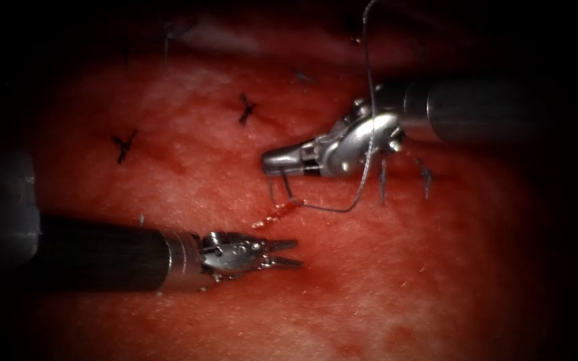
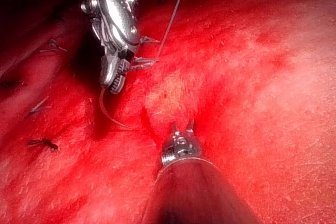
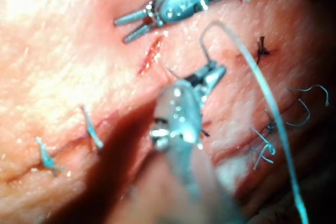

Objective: Wound Closure

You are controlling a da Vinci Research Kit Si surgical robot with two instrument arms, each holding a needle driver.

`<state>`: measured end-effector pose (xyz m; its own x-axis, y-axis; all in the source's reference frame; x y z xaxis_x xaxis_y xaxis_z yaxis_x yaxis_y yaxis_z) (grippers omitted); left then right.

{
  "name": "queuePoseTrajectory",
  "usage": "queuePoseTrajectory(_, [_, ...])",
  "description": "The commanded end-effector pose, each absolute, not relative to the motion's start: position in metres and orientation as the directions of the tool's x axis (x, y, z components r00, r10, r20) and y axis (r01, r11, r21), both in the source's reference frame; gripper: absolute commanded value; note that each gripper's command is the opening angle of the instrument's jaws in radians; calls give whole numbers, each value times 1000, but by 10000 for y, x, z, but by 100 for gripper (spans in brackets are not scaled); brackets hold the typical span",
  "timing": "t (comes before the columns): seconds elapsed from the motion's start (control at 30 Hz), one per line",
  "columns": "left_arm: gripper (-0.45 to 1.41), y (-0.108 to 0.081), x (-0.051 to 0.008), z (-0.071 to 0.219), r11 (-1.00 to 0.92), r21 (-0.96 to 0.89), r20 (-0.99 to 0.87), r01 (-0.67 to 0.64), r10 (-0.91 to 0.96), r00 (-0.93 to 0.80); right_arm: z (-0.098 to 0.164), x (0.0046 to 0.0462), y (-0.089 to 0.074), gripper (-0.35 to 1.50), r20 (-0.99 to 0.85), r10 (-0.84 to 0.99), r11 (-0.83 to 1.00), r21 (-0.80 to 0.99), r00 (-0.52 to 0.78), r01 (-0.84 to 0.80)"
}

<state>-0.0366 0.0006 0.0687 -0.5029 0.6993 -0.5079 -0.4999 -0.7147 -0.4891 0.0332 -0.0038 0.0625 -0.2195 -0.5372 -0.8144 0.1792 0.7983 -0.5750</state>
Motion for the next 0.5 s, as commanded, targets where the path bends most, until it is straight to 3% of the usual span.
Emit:
queuePoseTrajectory(0.03, [12, 7, -371, 690, -713, -491, -506, -501, 701, -502, 635, 342, -31, -35, -812, -543, 797, -578, -212, 175])
queuePoseTrajectory(0.5, [21, -4, -368, 688, -710, -498, -487, -498, 704, -517, 648, 346, -32, -35, -755, -615, 746, -650, -228, 141])
